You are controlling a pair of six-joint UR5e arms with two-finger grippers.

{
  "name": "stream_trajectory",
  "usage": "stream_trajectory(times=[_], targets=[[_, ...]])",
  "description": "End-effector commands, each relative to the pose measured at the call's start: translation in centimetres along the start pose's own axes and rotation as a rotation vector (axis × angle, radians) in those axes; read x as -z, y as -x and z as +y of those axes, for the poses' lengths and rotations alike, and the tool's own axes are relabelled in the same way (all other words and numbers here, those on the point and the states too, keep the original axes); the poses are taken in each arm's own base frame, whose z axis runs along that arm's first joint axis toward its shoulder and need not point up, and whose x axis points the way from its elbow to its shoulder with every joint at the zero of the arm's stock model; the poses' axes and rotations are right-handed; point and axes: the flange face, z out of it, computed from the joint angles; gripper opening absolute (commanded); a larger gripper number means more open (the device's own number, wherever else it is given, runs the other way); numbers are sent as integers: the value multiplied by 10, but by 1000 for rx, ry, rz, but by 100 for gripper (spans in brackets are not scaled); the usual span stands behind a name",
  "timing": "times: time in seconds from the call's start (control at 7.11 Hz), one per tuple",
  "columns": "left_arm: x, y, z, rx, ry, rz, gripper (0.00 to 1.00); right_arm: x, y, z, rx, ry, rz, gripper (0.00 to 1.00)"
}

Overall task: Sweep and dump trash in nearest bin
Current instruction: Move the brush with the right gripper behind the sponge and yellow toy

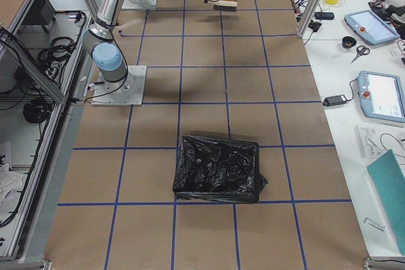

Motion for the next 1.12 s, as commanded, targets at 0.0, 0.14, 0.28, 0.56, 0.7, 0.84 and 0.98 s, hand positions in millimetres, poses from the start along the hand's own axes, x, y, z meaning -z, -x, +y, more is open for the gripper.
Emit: stream_trajectory(times=[0.0, 0.14, 0.28, 0.56, 0.7, 0.84, 0.98], targets=[[-3, 2, -4, -7, -1, 2, 0, -7, 19, -5, -20, 5, -8, 0], [-2, 5, -10, -11, 0, 2, 0, -6, 27, -6, -23, -2, -15, 0], [0, 7, -16, -17, 2, 1, 0, -9, 36, -7, -34, -1, -14, 0], [-2, 7, -17, -17, 1, 5, 0, -13, 56, -20, -52, -3, -16, 0], [-2, 7, -18, -17, 0, 7, 0, -21, 64, -30, -64, -6, -19, 0], [-3, 7, -18, -16, -1, 8, 0, -21, 71, -27, -67, 3, -42, 0], [-6, 7, -19, -17, -4, 12, 0, -16, 76, -25, -71, 6, -74, 0]])
